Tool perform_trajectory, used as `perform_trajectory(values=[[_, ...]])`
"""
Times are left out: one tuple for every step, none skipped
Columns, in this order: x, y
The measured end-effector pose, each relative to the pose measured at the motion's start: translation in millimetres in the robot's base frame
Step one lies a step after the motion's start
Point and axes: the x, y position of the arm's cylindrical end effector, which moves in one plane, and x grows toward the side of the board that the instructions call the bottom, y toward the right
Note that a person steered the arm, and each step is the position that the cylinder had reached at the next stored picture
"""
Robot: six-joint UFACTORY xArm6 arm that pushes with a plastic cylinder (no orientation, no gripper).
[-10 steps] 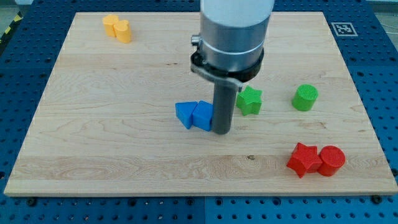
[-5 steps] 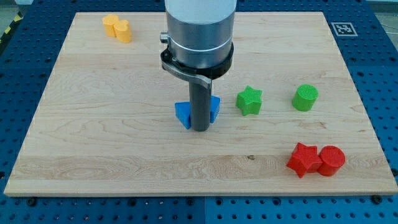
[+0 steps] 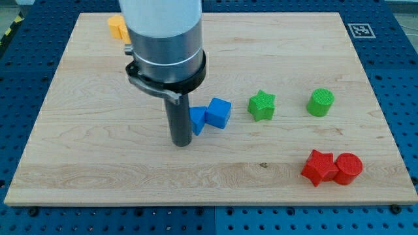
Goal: Move the blue blocks to the left of the green star
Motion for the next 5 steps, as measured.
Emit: perform_trajectory(values=[[2,20],[-33,20],[-23,20],[-2,33],[-4,74]])
